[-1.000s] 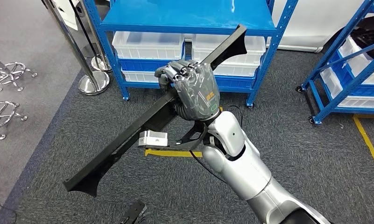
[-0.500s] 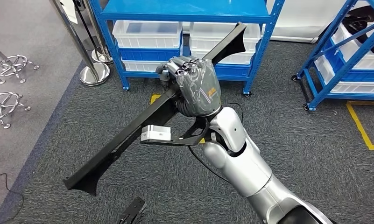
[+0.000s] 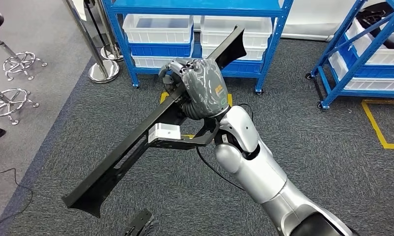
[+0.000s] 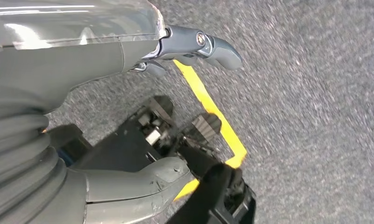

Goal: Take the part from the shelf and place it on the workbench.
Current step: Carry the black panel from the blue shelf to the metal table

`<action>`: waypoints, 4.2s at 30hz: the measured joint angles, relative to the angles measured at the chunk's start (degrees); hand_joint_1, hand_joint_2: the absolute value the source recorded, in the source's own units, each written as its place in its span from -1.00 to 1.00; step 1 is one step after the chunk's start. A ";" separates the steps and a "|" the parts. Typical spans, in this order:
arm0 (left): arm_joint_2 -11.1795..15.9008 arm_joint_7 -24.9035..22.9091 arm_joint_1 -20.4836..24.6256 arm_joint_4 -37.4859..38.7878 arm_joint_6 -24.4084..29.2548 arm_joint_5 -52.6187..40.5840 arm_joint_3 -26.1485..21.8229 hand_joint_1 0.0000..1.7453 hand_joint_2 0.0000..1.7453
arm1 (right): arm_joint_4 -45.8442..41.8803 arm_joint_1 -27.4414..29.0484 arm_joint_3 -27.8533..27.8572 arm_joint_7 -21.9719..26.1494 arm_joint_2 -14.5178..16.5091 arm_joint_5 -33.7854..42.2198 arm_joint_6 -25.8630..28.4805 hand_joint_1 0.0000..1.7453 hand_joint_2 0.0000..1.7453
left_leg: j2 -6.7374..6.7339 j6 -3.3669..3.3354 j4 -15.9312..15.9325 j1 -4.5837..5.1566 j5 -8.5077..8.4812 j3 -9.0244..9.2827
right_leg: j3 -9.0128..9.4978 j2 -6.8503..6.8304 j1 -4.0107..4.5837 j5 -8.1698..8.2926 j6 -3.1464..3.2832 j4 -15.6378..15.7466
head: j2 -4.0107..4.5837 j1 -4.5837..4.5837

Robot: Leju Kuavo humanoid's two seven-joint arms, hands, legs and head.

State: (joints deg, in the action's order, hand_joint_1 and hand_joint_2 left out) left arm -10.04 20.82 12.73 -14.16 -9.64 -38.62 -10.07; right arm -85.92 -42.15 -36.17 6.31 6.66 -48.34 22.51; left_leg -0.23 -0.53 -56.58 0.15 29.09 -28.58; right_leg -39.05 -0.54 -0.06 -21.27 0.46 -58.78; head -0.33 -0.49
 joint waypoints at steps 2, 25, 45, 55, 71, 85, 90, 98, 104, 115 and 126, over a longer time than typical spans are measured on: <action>-0.01 0.52 0.01 0.00 -0.07 -0.05 0.08 -1.00 1.00 | -0.62 -0.06 -0.25 1.08 -0.38 -0.22 0.02 1.00 1.00 | -0.19 -0.88 0.60 -0.18 -1.29 -0.67 | -0.62 0.19 -0.08 -0.99 -0.63 -0.65 | 0.00 0.03; 0.24 2.44 -0.17 0.00 0.79 0.66 0.41 -1.00 1.00 | -6.72 1.41 -2.87 3.36 -3.83 -4.41 1.72 1.00 1.00 | -0.52 1.47 -12.74 -0.64 -0.26 -10.44 | 5.58 -2.85 0.08 -6.02 1.57 -0.13 | 0.00 0.03; 0.21 2.34 0.60 0.00 0.95 0.79 0.51 -1.00 1.00 | -6.89 1.20 -2.56 3.04 -4.63 -5.47 2.21 1.00 1.00 | 6.26 0.54 -2.88 -1.08 -4.04 -7.12 | 4.33 4.56 -1.73 -6.78 -1.54 -2.28 | 0.00 0.07; 0.30 2.01 0.27 0.00 0.93 0.83 0.56 -1.00 1.00 | -6.79 1.46 -2.48 2.70 -4.73 -6.22 2.33 1.00 1.00 | 0.48 1.72 -15.69 -1.13 -0.07 -13.75 | 4.40 -2.35 -1.04 -6.58 0.55 -1.79 | 0.00 -0.08; 0.75 0.92 0.98 0.00 2.22 0.45 0.93 -1.00 1.00 | -6.64 1.76 -1.95 2.46 -5.13 -7.43 2.96 1.00 1.00 | 3.86 -1.59 -1.88 -0.24 -5.33 -7.03 | -0.26 1.01 -0.85 -8.94 -1.19 -11.20 | 0.00 -0.01; 1.99 0.49 0.98 0.03 0.91 0.40 0.93 -1.00 1.00 | -7.11 1.63 -1.95 0.71 -4.41 -9.36 3.13 1.00 1.00 | 0.58 1.96 -16.24 -0.93 -0.21 -15.11 | 4.28 -2.18 -1.19 -5.96 0.99 -1.26 | 0.00 -0.32; 2.33 0.39 0.86 0.03 -0.18 0.43 0.95 -1.00 1.00 | -7.49 1.66 -1.95 0.53 -4.41 -9.56 3.21 1.00 1.00 | -3.22 0.59 -2.30 0.20 -5.27 -7.95 | 5.07 -5.18 -0.73 -6.62 0.07 -1.09 | 0.00 -0.30; 2.29 -0.87 -0.52 0.11 -1.85 -0.09 1.34 -1.00 1.00 | -7.75 1.88 -1.96 0.61 -4.08 -10.17 3.28 1.00 1.00 | 1.82 -1.76 -0.87 -0.18 -5.70 -6.64 | -0.77 -0.02 -0.76 -13.30 -1.20 -14.27 | 0.00 -0.19; 0.97 -1.50 -2.20 0.14 0.40 -0.40 1.46 -1.00 1.00 | -7.72 2.50 -1.96 0.64 -4.12 -10.39 3.28 1.00 1.00 | 6.31 -1.27 -2.16 -0.21 -5.10 -7.19 | 2.72 4.52 -0.90 -5.15 -0.32 -3.02 | 0.00 -0.19; 0.32 -2.38 -2.80 0.19 -0.09 -0.55 1.48 -1.00 1.00 | -7.81 3.12 -1.97 0.67 -4.02 -10.39 3.43 1.00 1.00 | 0.60 2.15 -16.93 -1.18 0.33 -15.67 | 4.84 -1.85 -1.24 -5.53 0.98 -0.42 | 0.00 -0.61; -0.08 -2.78 -2.82 0.20 -0.76 -1.10 1.75 -1.00 1.00 | -7.97 3.43 -1.73 0.53 -4.26 -10.43 3.89 1.00 1.00 | -0.11 -1.04 -0.99 -0.77 -6.24 -7.42 | 4.69 -1.99 -1.18 -10.09 -1.62 -5.07 | 0.00 -0.51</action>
State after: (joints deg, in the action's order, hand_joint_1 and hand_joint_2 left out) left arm -10.12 18.04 9.90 -13.97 -10.40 -39.71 -8.32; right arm -93.89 -38.73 -37.90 6.84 2.40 -58.77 26.40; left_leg -0.34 -1.58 -57.57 -0.62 22.86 -35.99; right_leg -34.36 -2.53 -1.24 -31.37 -1.16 -63.85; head -0.33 -0.99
